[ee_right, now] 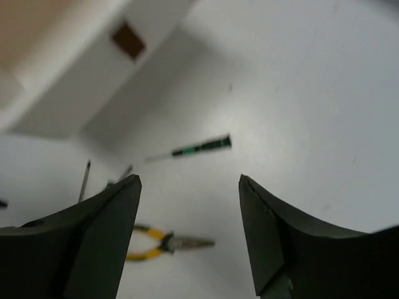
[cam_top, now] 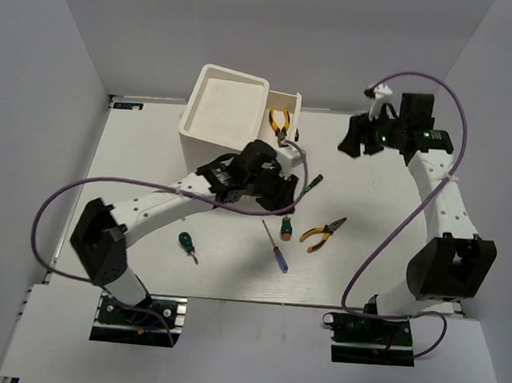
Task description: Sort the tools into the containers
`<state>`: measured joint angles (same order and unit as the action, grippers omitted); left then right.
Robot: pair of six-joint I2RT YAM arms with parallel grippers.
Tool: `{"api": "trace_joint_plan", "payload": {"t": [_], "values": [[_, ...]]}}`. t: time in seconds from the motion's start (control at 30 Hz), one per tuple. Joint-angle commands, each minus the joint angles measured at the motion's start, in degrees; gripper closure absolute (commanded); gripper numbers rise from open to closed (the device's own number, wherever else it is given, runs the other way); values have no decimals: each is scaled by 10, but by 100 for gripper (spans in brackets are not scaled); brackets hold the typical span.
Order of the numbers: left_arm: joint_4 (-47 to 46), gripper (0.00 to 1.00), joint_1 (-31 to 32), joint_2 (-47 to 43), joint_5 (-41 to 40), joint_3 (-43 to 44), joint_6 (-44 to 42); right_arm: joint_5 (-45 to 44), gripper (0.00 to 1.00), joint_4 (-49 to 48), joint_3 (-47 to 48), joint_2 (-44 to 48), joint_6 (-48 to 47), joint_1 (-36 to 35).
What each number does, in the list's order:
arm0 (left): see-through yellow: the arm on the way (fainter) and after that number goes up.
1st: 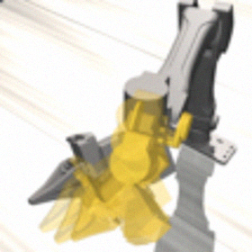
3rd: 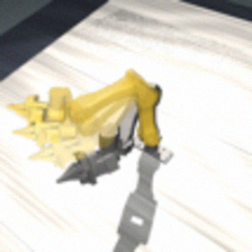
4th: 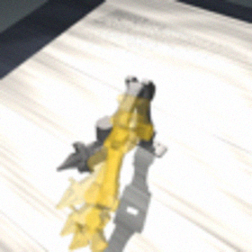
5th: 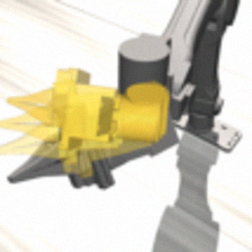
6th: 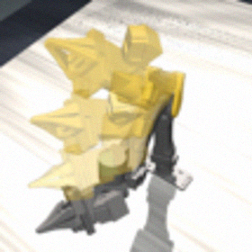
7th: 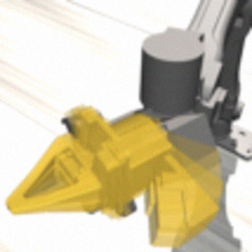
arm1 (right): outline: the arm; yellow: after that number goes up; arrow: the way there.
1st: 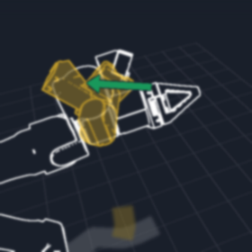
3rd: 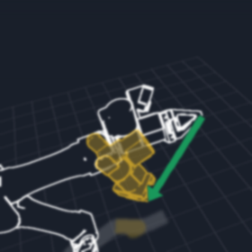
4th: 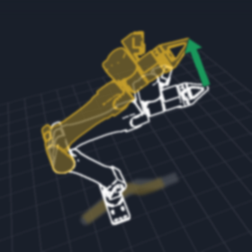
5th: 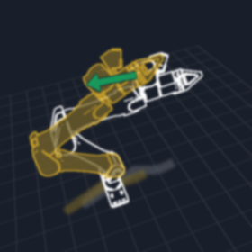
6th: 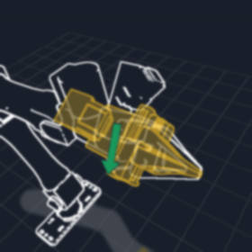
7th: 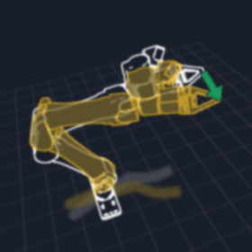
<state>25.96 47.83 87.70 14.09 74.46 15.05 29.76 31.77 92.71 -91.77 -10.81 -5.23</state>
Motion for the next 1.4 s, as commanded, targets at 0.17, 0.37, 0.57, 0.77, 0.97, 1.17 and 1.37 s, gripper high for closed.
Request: {"api": "trace_joint_plan", "payload": {"t": [0.17,0.37,0.57,0.77,0.97,1.17,1.37], "values": [[42,42,91,155,21,122,-103,-39,87,174,-223,112,-124,82],[16,42,97,255,-34,141,-127,-18,86,160,-283,142,-99,126],[-1,40,97,308,-64,178,-127,9,83,154,-311,172,-94,147],[9,40,97,346,-70,209,-133,36,82,158,-314,167,-85,154],[31,44,97,378,-111,234,-138,55,80,160,-326,173,-76,160],[53,48,103,401,-129,241,-138,67,80,153,-328,175,-64,167],[66,85,108,406,-142,246,-138,75,80,149,-330,176,-54,174]]}}
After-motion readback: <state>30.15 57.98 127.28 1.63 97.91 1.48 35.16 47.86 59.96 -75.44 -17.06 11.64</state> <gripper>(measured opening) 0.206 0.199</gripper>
